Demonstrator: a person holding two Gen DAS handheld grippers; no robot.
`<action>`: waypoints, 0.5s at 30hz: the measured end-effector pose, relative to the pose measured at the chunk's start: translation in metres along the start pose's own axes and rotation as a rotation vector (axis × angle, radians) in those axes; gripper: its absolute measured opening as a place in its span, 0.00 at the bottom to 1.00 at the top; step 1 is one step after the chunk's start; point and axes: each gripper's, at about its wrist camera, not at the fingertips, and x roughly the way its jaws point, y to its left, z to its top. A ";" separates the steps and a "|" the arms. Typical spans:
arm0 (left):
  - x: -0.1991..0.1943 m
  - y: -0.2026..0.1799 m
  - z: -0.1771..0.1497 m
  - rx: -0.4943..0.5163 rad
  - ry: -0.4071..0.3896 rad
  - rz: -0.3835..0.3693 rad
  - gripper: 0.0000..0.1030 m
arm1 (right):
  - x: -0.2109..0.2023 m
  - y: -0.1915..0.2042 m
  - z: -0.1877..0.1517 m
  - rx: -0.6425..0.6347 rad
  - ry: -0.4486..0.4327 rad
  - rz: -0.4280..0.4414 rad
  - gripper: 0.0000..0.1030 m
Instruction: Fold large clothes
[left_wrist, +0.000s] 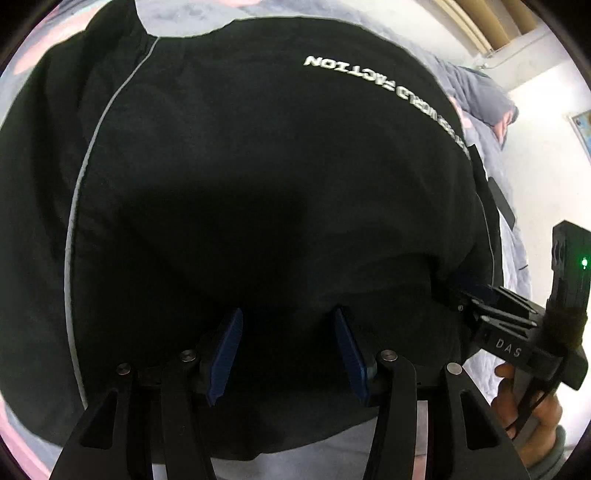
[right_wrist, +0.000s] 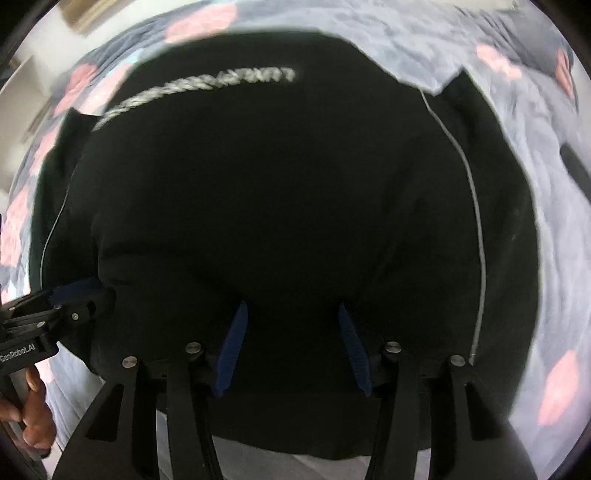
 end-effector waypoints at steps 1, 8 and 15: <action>0.000 -0.001 0.002 0.002 0.005 0.005 0.52 | 0.003 0.000 0.001 0.003 0.001 -0.001 0.53; -0.049 -0.011 0.021 0.047 -0.072 -0.046 0.52 | -0.031 -0.005 0.020 0.022 -0.027 0.064 0.54; -0.062 0.023 0.097 -0.069 -0.202 0.002 0.58 | -0.049 -0.004 0.097 -0.007 -0.193 0.033 0.73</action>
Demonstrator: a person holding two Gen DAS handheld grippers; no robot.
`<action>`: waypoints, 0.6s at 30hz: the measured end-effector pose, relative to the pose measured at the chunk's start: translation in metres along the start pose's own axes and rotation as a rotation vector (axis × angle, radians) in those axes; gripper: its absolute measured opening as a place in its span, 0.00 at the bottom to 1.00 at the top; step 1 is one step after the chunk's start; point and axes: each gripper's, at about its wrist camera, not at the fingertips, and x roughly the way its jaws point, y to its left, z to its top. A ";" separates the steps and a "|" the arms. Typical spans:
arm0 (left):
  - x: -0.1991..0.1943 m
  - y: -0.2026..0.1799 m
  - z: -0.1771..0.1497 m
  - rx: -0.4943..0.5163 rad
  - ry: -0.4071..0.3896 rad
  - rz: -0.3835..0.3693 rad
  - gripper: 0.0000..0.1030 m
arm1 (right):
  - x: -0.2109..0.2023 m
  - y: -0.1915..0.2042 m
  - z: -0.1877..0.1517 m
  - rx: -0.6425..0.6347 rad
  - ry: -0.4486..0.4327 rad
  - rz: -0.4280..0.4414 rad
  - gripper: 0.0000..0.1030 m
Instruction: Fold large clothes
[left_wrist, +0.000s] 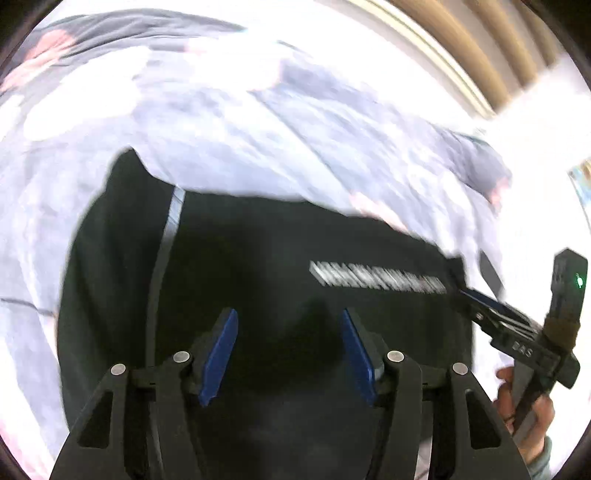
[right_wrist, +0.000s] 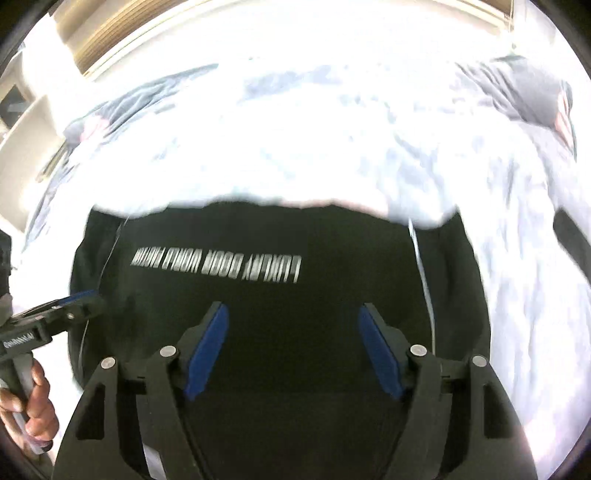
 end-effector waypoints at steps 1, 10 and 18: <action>0.009 0.011 0.008 -0.032 0.008 0.014 0.58 | 0.012 -0.004 0.011 0.011 0.011 0.006 0.73; 0.068 0.044 0.021 -0.121 0.116 0.081 0.58 | 0.113 -0.041 0.023 0.171 0.175 0.047 0.79; 0.012 0.060 -0.001 -0.104 0.080 -0.048 0.59 | 0.077 -0.057 0.013 0.168 0.144 0.138 0.79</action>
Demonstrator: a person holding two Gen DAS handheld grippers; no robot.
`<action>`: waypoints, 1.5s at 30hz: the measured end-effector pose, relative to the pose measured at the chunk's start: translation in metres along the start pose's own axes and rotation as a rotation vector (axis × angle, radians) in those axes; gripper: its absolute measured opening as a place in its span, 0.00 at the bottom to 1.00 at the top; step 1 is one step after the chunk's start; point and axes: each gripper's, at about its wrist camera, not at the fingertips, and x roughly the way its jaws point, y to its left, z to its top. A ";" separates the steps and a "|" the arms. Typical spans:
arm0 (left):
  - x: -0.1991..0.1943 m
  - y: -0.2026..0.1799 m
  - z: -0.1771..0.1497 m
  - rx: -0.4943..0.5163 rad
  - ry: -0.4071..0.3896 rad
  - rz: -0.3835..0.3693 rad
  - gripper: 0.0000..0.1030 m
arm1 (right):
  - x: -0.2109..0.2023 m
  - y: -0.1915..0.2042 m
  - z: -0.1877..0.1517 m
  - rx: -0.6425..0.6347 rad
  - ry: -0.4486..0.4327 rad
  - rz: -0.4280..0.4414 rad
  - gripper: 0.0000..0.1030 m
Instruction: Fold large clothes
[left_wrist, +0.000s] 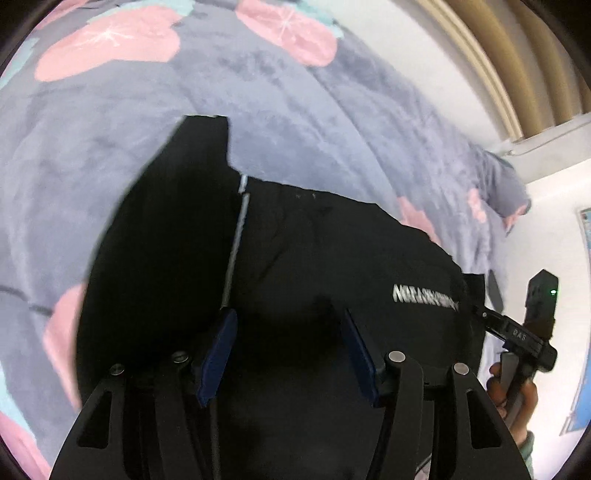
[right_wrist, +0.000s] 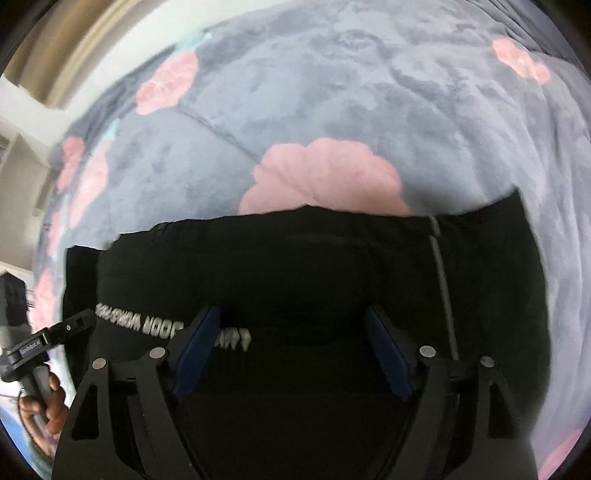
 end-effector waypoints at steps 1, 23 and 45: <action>-0.004 -0.002 -0.003 0.002 -0.008 0.005 0.59 | -0.009 -0.006 -0.005 0.007 -0.006 0.012 0.80; -0.077 0.071 -0.052 -0.136 -0.036 0.093 0.64 | -0.096 -0.098 -0.121 -0.005 -0.013 -0.195 0.80; 0.020 0.100 -0.030 -0.195 0.147 -0.115 0.76 | -0.036 -0.156 -0.088 0.185 0.054 0.073 0.99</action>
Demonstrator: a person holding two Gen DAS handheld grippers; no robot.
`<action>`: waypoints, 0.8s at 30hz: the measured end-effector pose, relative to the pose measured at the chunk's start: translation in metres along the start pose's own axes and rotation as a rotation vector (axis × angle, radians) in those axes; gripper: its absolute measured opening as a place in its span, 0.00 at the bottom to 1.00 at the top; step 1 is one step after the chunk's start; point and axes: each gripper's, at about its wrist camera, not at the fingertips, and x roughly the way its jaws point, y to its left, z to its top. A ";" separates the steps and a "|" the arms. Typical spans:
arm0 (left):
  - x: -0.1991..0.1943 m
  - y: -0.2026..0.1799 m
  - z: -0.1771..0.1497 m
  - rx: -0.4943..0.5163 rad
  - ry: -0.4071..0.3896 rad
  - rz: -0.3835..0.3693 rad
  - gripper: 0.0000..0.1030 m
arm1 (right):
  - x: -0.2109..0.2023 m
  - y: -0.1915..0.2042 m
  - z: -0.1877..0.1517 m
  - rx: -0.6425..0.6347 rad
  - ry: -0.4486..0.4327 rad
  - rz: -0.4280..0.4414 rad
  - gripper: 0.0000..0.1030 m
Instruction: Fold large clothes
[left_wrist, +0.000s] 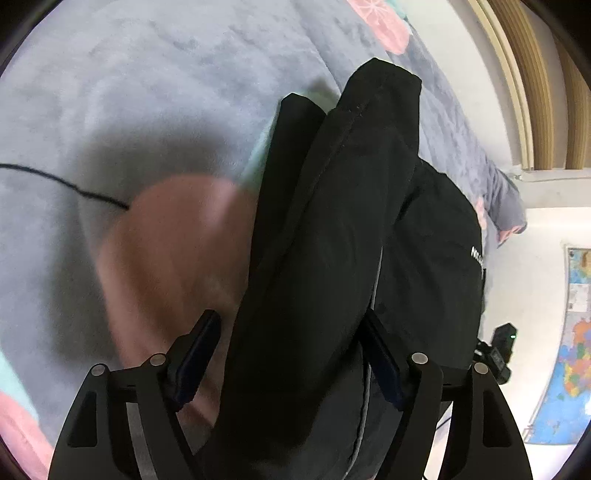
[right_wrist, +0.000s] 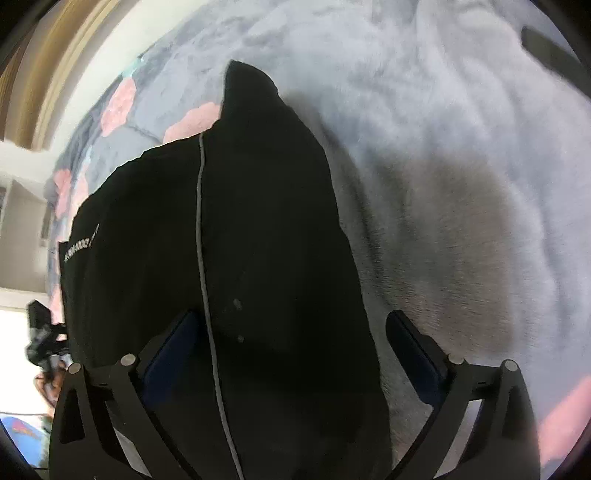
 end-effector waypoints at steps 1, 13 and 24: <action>0.002 0.001 0.002 -0.007 0.003 -0.010 0.77 | 0.005 -0.004 0.002 0.010 0.013 0.038 1.00; 0.018 -0.016 0.011 0.072 -0.003 -0.033 0.58 | 0.025 0.012 0.015 -0.129 0.098 0.140 0.88; -0.050 -0.063 -0.020 0.172 -0.151 -0.222 0.33 | -0.030 0.045 -0.007 -0.161 0.006 0.193 0.36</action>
